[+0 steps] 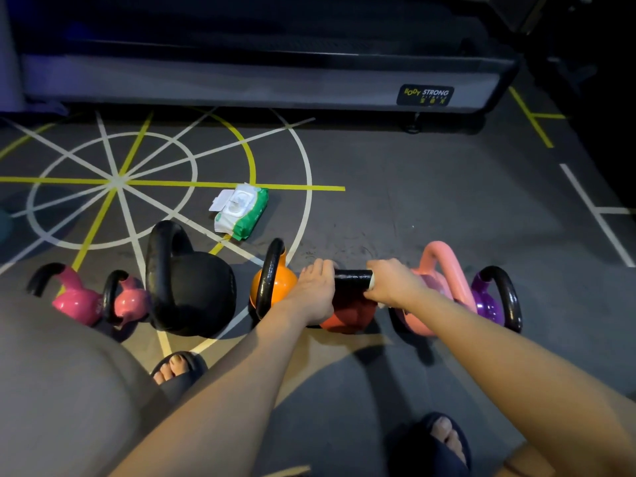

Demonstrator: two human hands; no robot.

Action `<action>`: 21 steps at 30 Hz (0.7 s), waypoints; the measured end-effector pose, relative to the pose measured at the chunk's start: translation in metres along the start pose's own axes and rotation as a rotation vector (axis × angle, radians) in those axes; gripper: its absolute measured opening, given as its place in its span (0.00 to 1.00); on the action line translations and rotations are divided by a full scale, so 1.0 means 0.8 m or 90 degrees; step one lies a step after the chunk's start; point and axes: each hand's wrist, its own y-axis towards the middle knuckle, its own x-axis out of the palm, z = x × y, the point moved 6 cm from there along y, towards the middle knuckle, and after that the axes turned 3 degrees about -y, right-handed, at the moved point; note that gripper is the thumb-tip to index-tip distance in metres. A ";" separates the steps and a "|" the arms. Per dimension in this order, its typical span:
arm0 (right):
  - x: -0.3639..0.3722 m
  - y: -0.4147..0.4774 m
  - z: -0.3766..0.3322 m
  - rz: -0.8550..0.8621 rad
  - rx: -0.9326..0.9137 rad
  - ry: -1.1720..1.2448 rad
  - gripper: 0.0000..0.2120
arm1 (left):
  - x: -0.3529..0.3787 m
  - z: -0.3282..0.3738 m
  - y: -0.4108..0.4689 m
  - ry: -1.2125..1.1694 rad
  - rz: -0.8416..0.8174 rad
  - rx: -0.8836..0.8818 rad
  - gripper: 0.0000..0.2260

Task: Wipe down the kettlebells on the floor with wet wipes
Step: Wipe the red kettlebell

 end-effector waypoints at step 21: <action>-0.004 -0.014 0.006 0.153 -0.268 -0.059 0.25 | 0.001 -0.028 0.000 -0.085 -0.015 -0.076 0.10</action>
